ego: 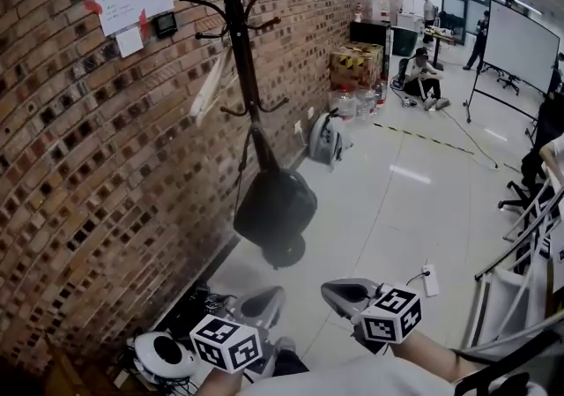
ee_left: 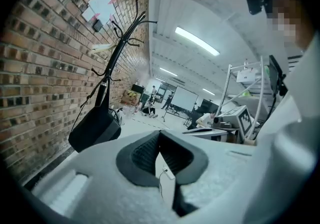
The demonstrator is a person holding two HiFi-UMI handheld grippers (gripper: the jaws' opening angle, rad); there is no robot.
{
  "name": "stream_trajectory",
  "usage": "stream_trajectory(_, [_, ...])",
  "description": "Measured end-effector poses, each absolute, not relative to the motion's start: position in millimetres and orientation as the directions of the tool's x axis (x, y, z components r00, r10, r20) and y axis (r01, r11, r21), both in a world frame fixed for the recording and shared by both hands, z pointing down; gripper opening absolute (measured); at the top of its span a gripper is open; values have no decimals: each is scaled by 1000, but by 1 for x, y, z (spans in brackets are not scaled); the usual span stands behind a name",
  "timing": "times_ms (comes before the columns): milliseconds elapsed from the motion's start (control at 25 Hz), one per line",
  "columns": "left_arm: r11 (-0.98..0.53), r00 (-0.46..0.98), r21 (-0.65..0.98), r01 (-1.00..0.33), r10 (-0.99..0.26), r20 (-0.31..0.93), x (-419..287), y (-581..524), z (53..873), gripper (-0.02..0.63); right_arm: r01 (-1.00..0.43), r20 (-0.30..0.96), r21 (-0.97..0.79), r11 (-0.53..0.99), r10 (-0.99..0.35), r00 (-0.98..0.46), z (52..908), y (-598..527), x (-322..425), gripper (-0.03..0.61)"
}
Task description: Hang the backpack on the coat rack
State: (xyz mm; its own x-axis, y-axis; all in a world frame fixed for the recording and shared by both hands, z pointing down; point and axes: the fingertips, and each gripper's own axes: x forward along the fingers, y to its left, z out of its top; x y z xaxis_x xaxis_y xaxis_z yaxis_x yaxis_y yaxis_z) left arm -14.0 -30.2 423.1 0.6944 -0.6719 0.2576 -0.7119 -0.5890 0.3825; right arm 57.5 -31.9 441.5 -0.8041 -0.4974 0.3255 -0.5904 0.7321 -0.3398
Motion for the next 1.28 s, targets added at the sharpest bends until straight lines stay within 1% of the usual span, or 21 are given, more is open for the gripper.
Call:
stream_trajectory(200, [-591,673,331,-735,-695,252,10,29,413,2,-586,310,-335,738,-501,-808,443,15,81,0])
stream_trajectory(440, [-571,646,310,-760,-712,274,16,68,407,2,-544,287,-317,777,-468,-836,427,45,81,0])
stream_trajectory(720, [-551,622,298,-780,-735,270,7,84,399,2,-516,262,-335,789,-448,-855,416,57,78,0])
stream_trajectory(1280, [-569,624,265,-778,-747,230,1,99,387,2,-527,257,-300,795,-464,-847,406,72,74,0])
